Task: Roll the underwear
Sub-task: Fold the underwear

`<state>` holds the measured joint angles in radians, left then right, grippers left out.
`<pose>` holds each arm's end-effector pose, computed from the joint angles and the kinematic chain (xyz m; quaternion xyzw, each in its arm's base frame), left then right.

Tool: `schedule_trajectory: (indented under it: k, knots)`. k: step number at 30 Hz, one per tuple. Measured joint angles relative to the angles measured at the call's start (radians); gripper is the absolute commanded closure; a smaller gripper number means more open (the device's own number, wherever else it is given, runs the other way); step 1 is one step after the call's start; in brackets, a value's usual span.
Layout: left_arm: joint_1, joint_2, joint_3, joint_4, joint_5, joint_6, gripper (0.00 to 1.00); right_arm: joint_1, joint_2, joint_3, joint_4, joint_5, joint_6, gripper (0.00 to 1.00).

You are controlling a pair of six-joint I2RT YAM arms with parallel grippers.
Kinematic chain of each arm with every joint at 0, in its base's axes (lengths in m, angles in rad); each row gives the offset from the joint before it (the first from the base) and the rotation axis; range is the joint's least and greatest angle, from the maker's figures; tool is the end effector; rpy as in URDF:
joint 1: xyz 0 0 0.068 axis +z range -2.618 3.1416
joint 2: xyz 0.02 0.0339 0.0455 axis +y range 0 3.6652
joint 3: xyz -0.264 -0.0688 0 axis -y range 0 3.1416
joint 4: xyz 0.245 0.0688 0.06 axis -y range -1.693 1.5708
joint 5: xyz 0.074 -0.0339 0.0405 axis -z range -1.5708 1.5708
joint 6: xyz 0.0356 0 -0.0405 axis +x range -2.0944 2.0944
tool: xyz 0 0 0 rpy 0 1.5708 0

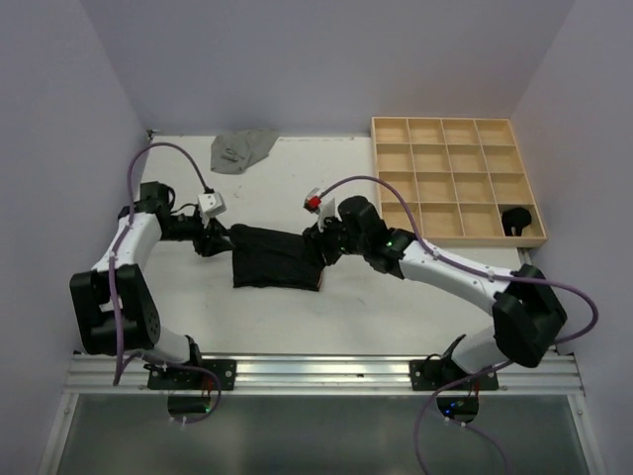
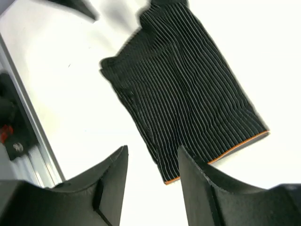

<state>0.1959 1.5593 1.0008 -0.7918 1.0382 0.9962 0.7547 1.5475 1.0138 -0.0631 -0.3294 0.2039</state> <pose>0.2773 0.0238 0.2087 0.3865 0.7736 -0.3544 0.3559 0.2430 0.2443 0.2439 -0.3109 0.8181 0.3415 0.3428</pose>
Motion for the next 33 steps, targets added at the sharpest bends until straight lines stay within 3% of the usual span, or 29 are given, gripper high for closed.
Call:
schedule_trajectory:
  k: [3,5,11,24,27,31,33]
  knots:
    - [0.000,-0.127,-0.026,-0.014,-0.031,0.162,0.47,0.101,-0.120,-0.046,0.015,0.094,-0.178,0.44]
    - [-0.001,-0.166,-0.065,-0.018,-0.058,0.252,0.47,0.165,-0.143,-0.093,0.019,0.146,-0.285,0.37]
    - [-0.002,-0.176,-0.189,-0.013,-0.127,0.444,0.45,0.275,-0.056,-0.216,0.003,0.328,-0.541,0.36]
    - [-0.015,-0.208,-0.298,0.040,-0.176,0.636,0.44,0.314,0.065,-0.245,0.095,0.465,-0.739,0.38]
    - [-0.039,-0.208,-0.336,0.052,-0.200,0.673,0.44,0.314,0.098,-0.222,0.113,0.467,-0.758,0.46]
    - [-0.072,-0.208,-0.388,0.069,-0.227,0.714,0.44,0.316,0.155,-0.177,0.111,0.463,-0.779,0.81]
    - [-0.084,-0.208,-0.415,0.087,-0.238,0.729,0.45,0.317,0.181,-0.153,0.107,0.461,-0.782,0.86]
